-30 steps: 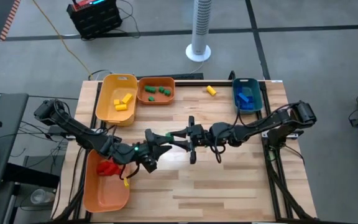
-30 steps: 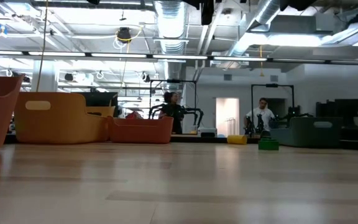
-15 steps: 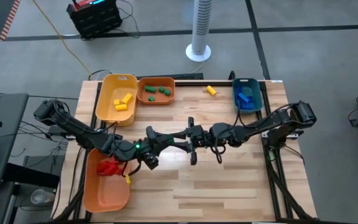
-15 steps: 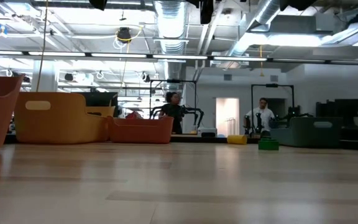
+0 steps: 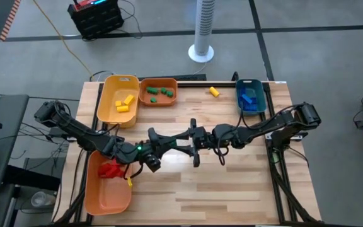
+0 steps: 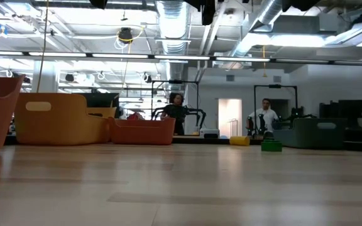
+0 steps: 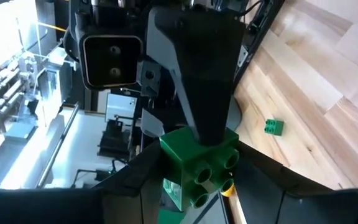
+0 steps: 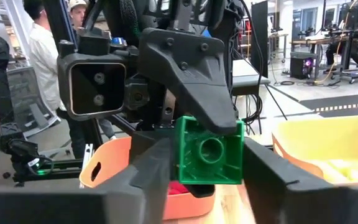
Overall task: Sort blocks
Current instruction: Put the green game piece into the top orange bin
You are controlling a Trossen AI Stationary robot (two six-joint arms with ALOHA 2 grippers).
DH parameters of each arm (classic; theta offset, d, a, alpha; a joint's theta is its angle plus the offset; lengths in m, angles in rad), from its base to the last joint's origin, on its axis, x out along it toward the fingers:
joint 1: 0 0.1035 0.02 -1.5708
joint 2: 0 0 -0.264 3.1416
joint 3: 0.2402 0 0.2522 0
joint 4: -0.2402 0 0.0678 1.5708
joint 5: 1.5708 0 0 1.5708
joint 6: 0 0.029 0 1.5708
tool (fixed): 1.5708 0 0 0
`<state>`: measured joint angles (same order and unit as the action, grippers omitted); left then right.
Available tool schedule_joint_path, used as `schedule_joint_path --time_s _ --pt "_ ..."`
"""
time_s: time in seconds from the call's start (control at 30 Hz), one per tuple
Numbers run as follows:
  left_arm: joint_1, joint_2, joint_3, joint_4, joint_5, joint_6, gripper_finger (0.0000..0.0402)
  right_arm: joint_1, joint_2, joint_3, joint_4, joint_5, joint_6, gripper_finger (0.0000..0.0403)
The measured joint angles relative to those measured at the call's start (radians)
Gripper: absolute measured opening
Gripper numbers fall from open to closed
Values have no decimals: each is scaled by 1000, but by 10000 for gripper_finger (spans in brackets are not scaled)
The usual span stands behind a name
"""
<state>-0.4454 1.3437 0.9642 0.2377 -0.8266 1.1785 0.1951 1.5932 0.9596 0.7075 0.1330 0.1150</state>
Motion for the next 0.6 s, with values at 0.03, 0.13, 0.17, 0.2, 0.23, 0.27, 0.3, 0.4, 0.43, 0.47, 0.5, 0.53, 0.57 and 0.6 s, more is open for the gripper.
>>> schedule_joint_path --time_s 0.03,0.13,0.17,0.2,0.23,0.27,0.3,0.4,0.43,0.47,0.5,0.53,0.57,0.6 --pt "0 0 0 -2 -3 -8 156 0 0 0 0 -1 0 188" --pt "0 0 0 -1 -5 -24 156 0 0 0 0 -2 0 226" --pt "0 0 0 -2 -5 -24 155 0 0 0 0 -4 0 234" --pt "0 0 0 -2 -7 -24 155 0 0 0 0 -4 0 241" --pt "0 0 0 -2 -7 -24 155 0 -2 0 -2 -4 0 245" --pt "0 0 0 -2 -7 -25 155 0 -6 0 -9 -4 0 247" --pt "0 0 0 -3 -8 -27 155 0 -11 0 -19 -4 -1 247" --pt "0 0 0 -6 -10 -40 155 -3 -38 0 -77 11 -1 248" --pt "0 0 0 -7 -11 -48 155 -6 -49 0 -99 24 -2 248" --pt "0 0 0 -9 -11 -58 155 -7 -62 0 -128 38 0 248" --pt "0 0 0 -10 -11 -68 155 -9 -76 0 -158 58 1 248" --pt "0 0 0 -11 -11 -78 155 -11 -90 0 -188 78 4 248" --pt "1 0 0 -14 -13 -85 154 -14 -106 0 -221 93 4 248" --pt "4 0 0 -17 -12 -90 154 -14 -122 1 -260 117 4 248"
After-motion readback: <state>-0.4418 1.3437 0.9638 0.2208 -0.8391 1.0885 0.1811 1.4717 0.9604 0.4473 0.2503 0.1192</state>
